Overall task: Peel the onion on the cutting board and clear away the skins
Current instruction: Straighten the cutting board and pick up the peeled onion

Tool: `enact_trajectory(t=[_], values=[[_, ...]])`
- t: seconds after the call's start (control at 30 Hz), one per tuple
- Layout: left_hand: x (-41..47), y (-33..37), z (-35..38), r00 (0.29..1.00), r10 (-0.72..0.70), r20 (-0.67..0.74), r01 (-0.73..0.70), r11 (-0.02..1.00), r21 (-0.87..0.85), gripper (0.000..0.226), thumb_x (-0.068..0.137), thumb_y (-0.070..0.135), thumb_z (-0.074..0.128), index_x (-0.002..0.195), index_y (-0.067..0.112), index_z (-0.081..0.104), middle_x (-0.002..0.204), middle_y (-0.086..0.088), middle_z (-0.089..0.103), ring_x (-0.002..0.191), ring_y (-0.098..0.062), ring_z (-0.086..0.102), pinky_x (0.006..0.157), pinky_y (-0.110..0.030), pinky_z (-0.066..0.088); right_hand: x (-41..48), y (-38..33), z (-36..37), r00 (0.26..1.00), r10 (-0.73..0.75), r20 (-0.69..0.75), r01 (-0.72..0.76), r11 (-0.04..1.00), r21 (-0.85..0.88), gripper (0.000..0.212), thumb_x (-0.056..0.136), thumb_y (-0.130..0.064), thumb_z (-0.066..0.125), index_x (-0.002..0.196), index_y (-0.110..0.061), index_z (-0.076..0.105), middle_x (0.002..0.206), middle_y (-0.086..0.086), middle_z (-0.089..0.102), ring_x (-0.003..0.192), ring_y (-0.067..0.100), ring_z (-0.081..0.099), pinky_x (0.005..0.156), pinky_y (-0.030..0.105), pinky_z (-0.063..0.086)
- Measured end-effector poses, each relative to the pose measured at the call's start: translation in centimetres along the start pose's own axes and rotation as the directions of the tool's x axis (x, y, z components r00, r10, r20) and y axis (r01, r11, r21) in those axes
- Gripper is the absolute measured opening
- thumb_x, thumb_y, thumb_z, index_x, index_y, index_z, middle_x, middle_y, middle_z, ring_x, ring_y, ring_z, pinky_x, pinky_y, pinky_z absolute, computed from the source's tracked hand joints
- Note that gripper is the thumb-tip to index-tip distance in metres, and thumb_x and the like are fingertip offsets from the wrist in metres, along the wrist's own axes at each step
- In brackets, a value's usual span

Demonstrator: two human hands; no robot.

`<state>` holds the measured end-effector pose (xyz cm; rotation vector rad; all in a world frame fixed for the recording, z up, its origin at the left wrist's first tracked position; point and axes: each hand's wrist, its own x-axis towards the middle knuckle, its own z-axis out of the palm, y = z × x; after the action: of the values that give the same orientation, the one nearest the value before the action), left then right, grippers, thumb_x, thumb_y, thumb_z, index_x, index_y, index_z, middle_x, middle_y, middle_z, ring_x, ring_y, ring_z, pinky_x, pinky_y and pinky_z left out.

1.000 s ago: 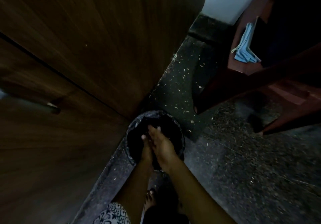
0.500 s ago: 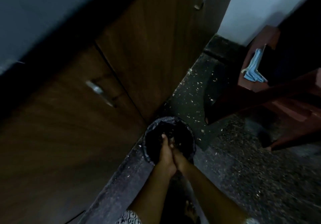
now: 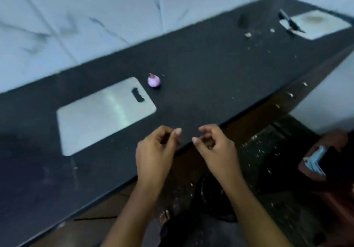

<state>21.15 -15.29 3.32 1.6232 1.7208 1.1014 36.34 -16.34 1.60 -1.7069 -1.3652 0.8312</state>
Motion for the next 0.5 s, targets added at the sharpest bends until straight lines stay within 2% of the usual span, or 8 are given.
enact_trajectory(t=[0.03,0.07,0.13,0.23,0.33,0.4,0.5], values=[[1.7,-0.4,-1.7,1.000,0.015,-0.020,-0.014,0.999,0.042,0.015,0.090,0.031,0.059,0.102,0.034,0.067,0.096,0.012,0.073,0.087,-0.005,0.067,0.075,-0.034,0.055,1.1,-1.9,1.2,0.998,-0.048,0.044,0.049,0.999,-0.014,0.021,0.082,-0.033,0.067,0.101,-0.029,0.058,0.087,-0.010,0.066,0.079,0.004,0.061,0.071,0.026,0.051],[3.1,-1.1,-3.3,0.999,0.037,-0.017,-0.036,0.996,0.080,0.033,0.091,0.021,0.056,0.120,0.036,0.058,0.116,0.012,0.068,0.103,-0.007,0.063,0.086,-0.034,0.053,2.4,-3.9,2.9,0.992,-0.092,0.086,0.096,0.994,-0.043,0.023,0.083,-0.032,0.066,0.103,-0.028,0.058,0.091,-0.009,0.065,0.082,0.004,0.061,0.074,0.026,0.051],[5.9,-3.3,-5.8,0.999,0.031,-0.018,-0.027,0.981,0.195,0.053,0.091,0.011,0.053,0.137,0.035,0.043,0.139,0.010,0.051,0.123,-0.010,0.050,0.095,-0.027,0.044,4.9,-6.1,6.1,0.979,-0.141,0.148,0.154,0.985,-0.081,0.026,0.084,-0.031,0.066,0.108,-0.026,0.058,0.100,-0.008,0.063,0.091,0.006,0.058,0.079,0.026,0.049],[9.9,-7.3,-7.6,0.999,-0.041,-0.029,0.048,0.931,0.361,0.051,0.091,0.020,0.053,0.141,0.027,0.042,0.150,0.001,0.040,0.136,-0.018,0.037,0.107,-0.034,0.035,9.2,-6.6,10.2,0.978,-0.163,0.129,0.179,0.975,-0.130,0.033,0.083,-0.026,0.066,0.114,-0.021,0.057,0.110,-0.002,0.059,0.104,0.014,0.054,0.086,0.029,0.045],[13.6,-11.7,-8.7,0.986,-0.166,0.000,0.139,0.829,0.542,0.052,0.093,0.035,0.049,0.143,0.023,0.037,0.155,-0.005,0.030,0.142,-0.024,0.026,0.115,-0.047,0.023,13.6,-6.8,13.5,0.992,-0.106,0.066,0.115,0.981,-0.157,0.045,0.082,-0.019,0.066,0.125,-0.017,0.051,0.123,0.005,0.052,0.116,0.022,0.049,0.095,0.034,0.043],[15.1,-13.9,-9.3,0.968,-0.249,0.014,0.191,0.777,0.600,0.055,0.095,0.041,0.042,0.145,0.024,0.031,0.158,-0.004,0.022,0.145,-0.024,0.016,0.116,-0.051,0.014,15.9,-6.7,15.0,0.998,-0.058,0.024,0.061,0.984,-0.170,0.050,0.081,-0.016,0.065,0.128,-0.015,0.048,0.128,0.008,0.048,0.119,0.026,0.047,0.096,0.035,0.041],[16.0,-16.3,-9.8,0.960,-0.281,0.006,0.213,0.742,0.636,0.057,0.095,0.048,0.034,0.147,0.025,0.026,0.160,-0.004,0.014,0.147,-0.025,0.007,0.116,-0.054,0.007,18.3,-6.0,16.4,0.999,-0.033,-0.031,0.027,0.983,-0.183,0.052,0.079,-0.012,0.066,0.127,-0.013,0.048,0.129,0.011,0.046,0.119,0.029,0.048,0.096,0.037,0.041]])
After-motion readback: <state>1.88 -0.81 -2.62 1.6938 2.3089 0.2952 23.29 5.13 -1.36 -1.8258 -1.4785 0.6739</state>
